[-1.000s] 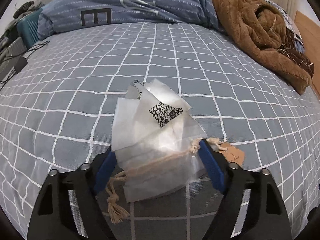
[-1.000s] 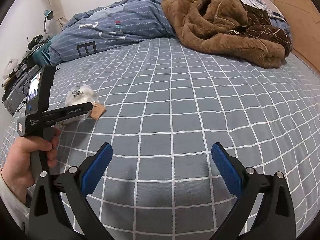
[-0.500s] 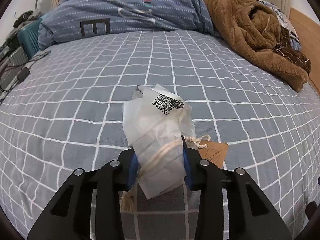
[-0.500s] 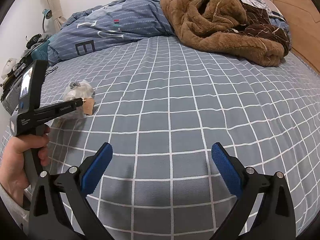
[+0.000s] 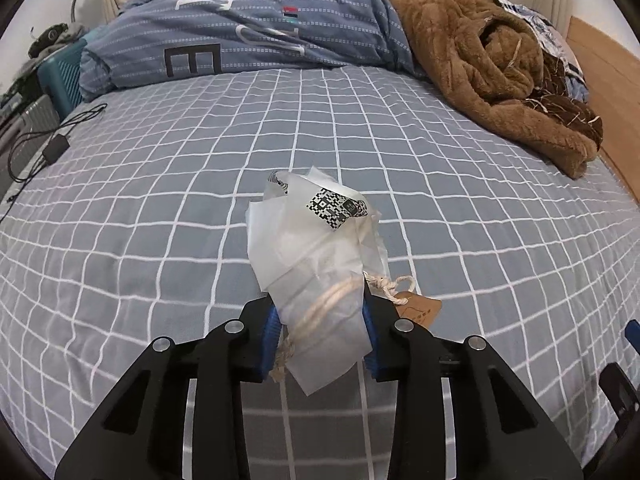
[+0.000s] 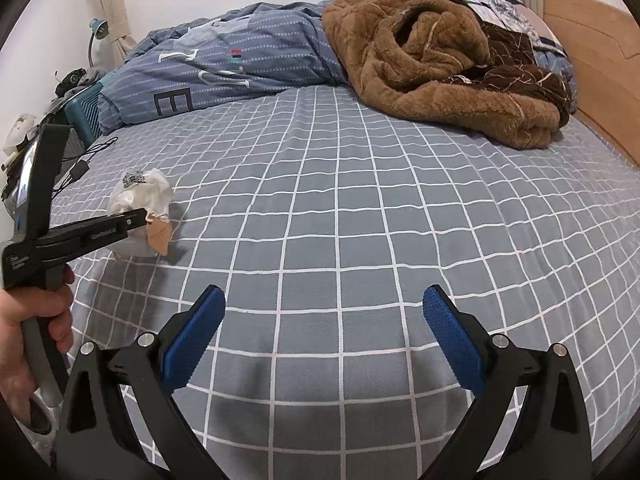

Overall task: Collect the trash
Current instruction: 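Carry the white pouch down over the trash bin with the left tool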

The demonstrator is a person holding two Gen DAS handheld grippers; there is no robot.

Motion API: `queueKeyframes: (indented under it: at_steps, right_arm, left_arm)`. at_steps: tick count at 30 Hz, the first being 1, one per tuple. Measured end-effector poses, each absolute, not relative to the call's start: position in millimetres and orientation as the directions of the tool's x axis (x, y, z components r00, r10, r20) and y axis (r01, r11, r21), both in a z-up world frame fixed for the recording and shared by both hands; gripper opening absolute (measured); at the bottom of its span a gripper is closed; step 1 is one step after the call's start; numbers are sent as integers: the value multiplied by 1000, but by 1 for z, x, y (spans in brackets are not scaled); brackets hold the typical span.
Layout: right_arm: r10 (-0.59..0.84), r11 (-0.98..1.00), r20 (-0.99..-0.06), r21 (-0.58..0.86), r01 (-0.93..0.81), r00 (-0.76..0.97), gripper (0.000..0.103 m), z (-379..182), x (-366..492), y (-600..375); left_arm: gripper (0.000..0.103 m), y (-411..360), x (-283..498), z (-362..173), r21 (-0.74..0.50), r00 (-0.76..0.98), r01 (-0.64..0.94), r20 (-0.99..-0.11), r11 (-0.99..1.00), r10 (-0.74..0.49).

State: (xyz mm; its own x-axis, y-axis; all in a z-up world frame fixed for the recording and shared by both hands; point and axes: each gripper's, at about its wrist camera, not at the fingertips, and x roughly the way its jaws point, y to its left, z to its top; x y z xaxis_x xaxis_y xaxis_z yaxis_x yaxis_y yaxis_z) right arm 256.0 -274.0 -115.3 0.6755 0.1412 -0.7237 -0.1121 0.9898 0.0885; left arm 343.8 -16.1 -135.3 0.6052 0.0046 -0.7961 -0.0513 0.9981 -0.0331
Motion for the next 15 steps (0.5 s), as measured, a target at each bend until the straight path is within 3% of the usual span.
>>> queueKeyframes:
  at_steps: [15]
  right_arm:
    - [199,980,-697,137,-145,689,95,-91,209,-268]
  left_arm:
    - [33,-19,253,-104,-73,584,-50,-811,996,-30]
